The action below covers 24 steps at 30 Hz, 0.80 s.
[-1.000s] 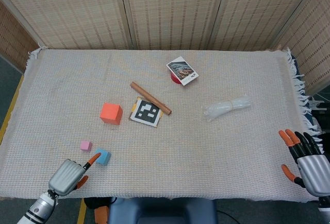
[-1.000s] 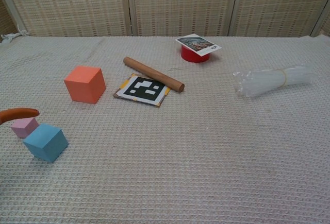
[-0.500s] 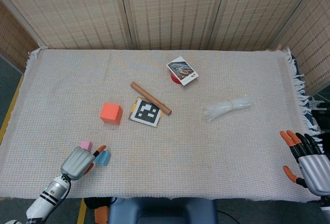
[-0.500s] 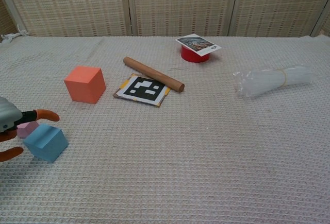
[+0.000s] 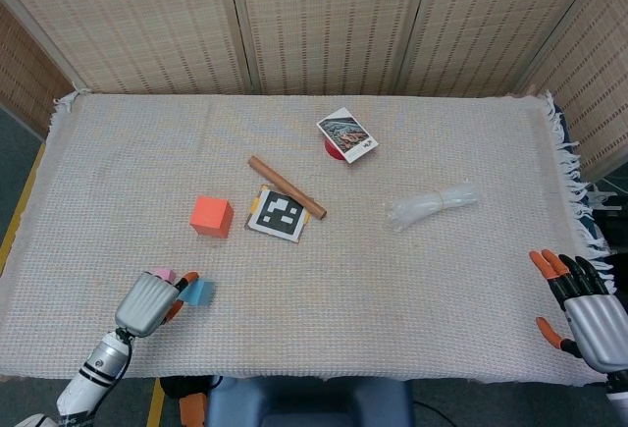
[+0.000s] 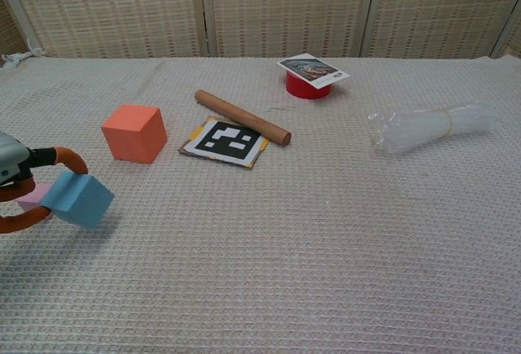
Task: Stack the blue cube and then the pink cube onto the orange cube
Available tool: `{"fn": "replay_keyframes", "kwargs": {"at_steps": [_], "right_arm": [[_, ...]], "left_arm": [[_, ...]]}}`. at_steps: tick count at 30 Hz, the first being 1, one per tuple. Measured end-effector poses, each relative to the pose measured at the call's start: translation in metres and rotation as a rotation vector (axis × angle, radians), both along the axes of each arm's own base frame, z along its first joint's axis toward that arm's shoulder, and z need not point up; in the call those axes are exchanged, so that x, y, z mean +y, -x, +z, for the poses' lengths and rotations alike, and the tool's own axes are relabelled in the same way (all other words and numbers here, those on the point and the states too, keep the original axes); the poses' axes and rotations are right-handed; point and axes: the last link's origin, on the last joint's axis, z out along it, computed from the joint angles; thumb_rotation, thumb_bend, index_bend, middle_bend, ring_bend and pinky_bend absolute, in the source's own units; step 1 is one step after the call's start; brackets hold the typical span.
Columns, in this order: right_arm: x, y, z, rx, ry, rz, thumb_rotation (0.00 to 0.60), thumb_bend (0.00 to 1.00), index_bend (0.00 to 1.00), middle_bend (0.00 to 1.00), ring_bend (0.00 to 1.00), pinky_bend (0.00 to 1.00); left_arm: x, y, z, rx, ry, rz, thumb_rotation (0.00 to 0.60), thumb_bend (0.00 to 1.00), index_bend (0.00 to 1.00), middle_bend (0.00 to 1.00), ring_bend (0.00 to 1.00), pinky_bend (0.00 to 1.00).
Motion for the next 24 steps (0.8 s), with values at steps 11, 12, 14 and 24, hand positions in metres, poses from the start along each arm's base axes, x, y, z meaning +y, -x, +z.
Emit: {"fn": "replay_keyframes", "kwargs": {"at_steps": [11, 12, 14, 24], "right_arm": [[-0.003, 0.000, -0.003, 0.008, -0.002, -0.012, 0.600, 0.24, 0.00, 0.00, 0.00, 0.00], [-0.003, 0.000, -0.003, 0.009, -0.002, -0.012, 0.600, 0.24, 0.00, 0.00, 0.00, 0.00], [-0.004, 0.000, -0.004, 0.009, -0.003, -0.013, 0.600, 0.24, 0.00, 0.00, 0.00, 0.00], [-0.007, 0.002, -0.005, 0.014, -0.005, -0.027, 0.600, 0.24, 0.00, 0.00, 0.00, 0.00]], "left_arm": [[0.002, -0.020, 0.049, -0.070, 0.034, 0.119, 0.600, 0.37, 0.56, 1.00, 1.00, 1.00], [0.007, -0.023, 0.056, -0.085, 0.032, 0.155, 0.600, 0.37, 0.56, 1.00, 1.00, 1.00], [0.015, -0.025, 0.064, -0.107, 0.027, 0.215, 0.600, 0.37, 0.56, 1.00, 1.00, 1.00], [0.079, -0.064, 0.083, -0.174, 0.055, 0.369, 0.600, 0.37, 0.56, 1.00, 1.00, 1.00]]}}
